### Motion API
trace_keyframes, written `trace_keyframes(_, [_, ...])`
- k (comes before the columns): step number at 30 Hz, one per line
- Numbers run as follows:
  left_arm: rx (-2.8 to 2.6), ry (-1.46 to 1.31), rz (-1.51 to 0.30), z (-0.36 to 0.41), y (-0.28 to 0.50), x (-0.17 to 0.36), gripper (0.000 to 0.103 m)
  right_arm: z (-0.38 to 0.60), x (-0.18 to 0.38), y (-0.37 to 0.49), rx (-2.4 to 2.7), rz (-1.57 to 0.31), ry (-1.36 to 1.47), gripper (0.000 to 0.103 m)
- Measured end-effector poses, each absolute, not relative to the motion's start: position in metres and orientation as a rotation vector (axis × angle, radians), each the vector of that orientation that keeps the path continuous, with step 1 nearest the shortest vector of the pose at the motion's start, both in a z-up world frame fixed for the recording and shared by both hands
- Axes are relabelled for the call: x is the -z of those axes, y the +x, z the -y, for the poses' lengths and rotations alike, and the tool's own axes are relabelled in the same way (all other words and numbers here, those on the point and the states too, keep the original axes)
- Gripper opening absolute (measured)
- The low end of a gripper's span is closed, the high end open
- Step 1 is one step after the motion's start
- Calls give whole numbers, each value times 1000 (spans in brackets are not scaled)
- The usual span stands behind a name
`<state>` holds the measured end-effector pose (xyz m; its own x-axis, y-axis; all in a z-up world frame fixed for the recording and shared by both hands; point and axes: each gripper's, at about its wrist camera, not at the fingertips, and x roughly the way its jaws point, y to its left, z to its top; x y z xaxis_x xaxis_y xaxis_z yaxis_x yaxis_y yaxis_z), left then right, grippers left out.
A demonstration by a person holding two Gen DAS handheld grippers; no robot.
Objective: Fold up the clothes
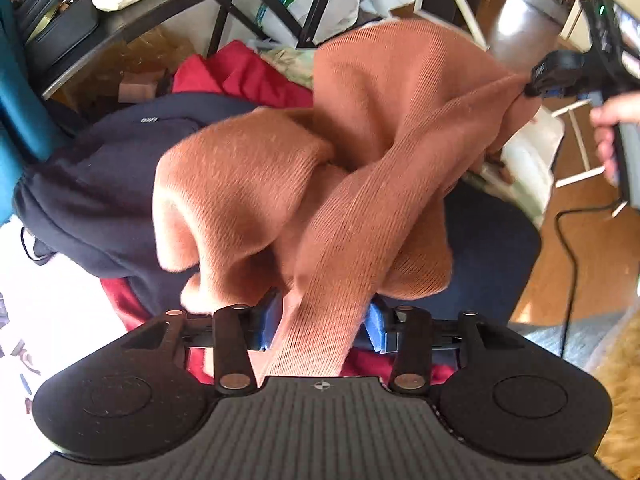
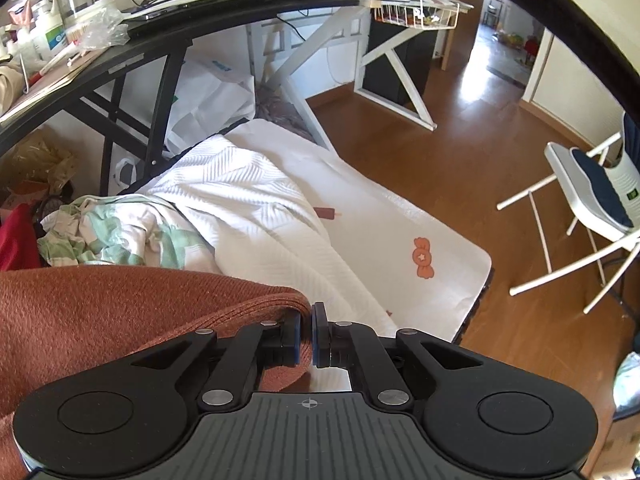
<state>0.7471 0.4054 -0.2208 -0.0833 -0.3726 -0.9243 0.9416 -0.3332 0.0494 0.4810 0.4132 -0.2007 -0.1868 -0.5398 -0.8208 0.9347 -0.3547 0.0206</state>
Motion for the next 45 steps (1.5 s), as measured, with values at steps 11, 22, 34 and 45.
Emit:
trace_keyframes(11, [1471, 894, -811, -403, 771, 175, 12, -412, 183, 488, 1663, -569, 945, 4])
trace_keyframes(22, [1210, 288, -384, -419, 847, -25, 9, -399, 47, 528, 1290, -162, 798, 4])
trace_keyframes(34, [1025, 558, -568, -440, 856, 86, 11, -420, 79, 538, 1200, -432, 642, 5])
trace_keyframes(45, [971, 659, -614, -449, 853, 128, 11, -469, 195, 586, 1107, -907, 204, 81])
